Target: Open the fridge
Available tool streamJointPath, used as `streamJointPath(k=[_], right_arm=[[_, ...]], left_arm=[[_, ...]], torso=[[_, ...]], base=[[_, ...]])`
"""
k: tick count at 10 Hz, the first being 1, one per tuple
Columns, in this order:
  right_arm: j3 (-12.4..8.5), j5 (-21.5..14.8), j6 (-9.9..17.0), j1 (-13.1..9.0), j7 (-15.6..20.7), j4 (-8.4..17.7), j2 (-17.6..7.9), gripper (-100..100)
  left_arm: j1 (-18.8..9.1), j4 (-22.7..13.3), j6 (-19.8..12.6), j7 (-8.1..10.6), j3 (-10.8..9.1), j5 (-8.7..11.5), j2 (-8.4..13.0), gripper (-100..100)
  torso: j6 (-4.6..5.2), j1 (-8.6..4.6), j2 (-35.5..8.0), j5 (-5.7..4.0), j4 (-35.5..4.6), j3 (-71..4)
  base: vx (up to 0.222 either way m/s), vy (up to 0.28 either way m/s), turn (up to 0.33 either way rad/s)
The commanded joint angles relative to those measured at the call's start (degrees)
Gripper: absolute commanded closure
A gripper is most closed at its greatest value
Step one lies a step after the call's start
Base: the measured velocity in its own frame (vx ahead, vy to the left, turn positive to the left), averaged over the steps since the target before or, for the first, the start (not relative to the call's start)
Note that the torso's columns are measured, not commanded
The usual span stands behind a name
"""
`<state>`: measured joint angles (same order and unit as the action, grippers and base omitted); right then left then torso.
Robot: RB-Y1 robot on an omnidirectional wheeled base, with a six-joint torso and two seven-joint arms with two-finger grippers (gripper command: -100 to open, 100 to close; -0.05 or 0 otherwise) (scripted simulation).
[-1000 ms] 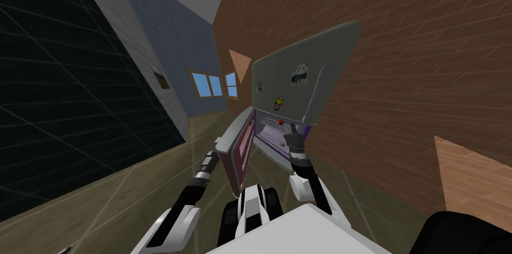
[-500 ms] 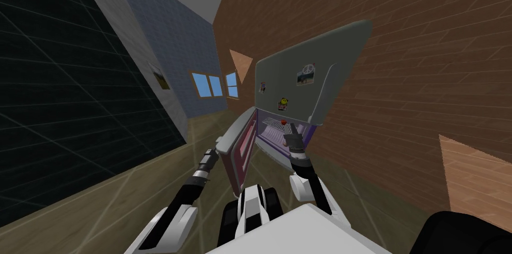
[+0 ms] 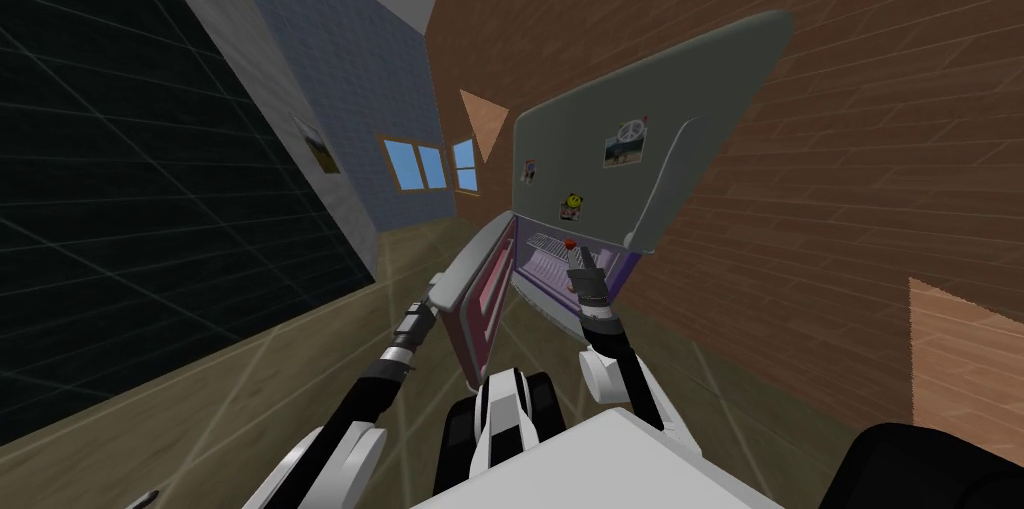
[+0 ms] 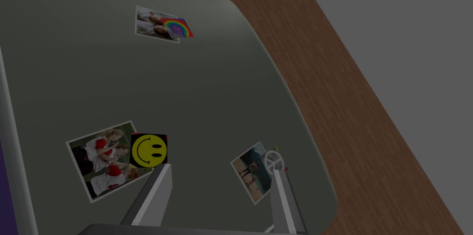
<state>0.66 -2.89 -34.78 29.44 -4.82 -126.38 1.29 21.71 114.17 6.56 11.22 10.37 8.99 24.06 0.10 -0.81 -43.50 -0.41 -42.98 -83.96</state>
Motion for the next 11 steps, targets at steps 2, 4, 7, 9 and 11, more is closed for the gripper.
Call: streamJointPath(k=[2, 4, 7, 9, 11], right_arm=[[0.0, 0.0, 0.0, 0.0, 0.0, 0.0, 0.0, 0], [0.0, 0.0, 0.0, 0.0, 0.0, 0.0, 0.0, 0], [0.0, 0.0, 0.0, 0.0, 0.0, 0.0, 0.0, 0], [0.0, 0.0, 0.0, -0.01, 0.0, 0.0, 0.0, 0], [0.0, 0.0, 0.0, -0.01, 0.0, 0.0, 0.0, 0]], left_arm=[[0.59, 3.98, -1.0, 0.65, -0.09, 0.6, 0.81, -100], [1.05, 5.31, -1.72, 0.9, -0.23, 0.86, 1.25, -100], [1.51, 6.63, -2.43, 1.15, -0.37, 1.12, 1.69, -100], [1.85, 4.73, -3.12, 1.2, -0.64, 1.14, 1.76, 0], [1.9, 4.35, -3.47, 1.25, -0.91, 1.18, 1.79, 0]], torso=[[-0.06, -0.02, -0.18, -0.04, -0.1, 0.09], [-0.11, -0.02, -0.3, -0.07, -0.16, 0.19], [-0.14, -0.03, -0.41, -0.02, -0.1, 0.29], [-0.2, 0.05, -0.42, 0.0, -0.09, 0.31], [-0.07, 0.38, 0.42, 0.23, 0.38, -0.14]], base=[[0.008, 0.002, 0.025], [0.006, -0.002, 0.023], [0.009, 0.002, 0.025], [0.002, 0.004, 0.0], [0.0, 0.0, 0.0]])
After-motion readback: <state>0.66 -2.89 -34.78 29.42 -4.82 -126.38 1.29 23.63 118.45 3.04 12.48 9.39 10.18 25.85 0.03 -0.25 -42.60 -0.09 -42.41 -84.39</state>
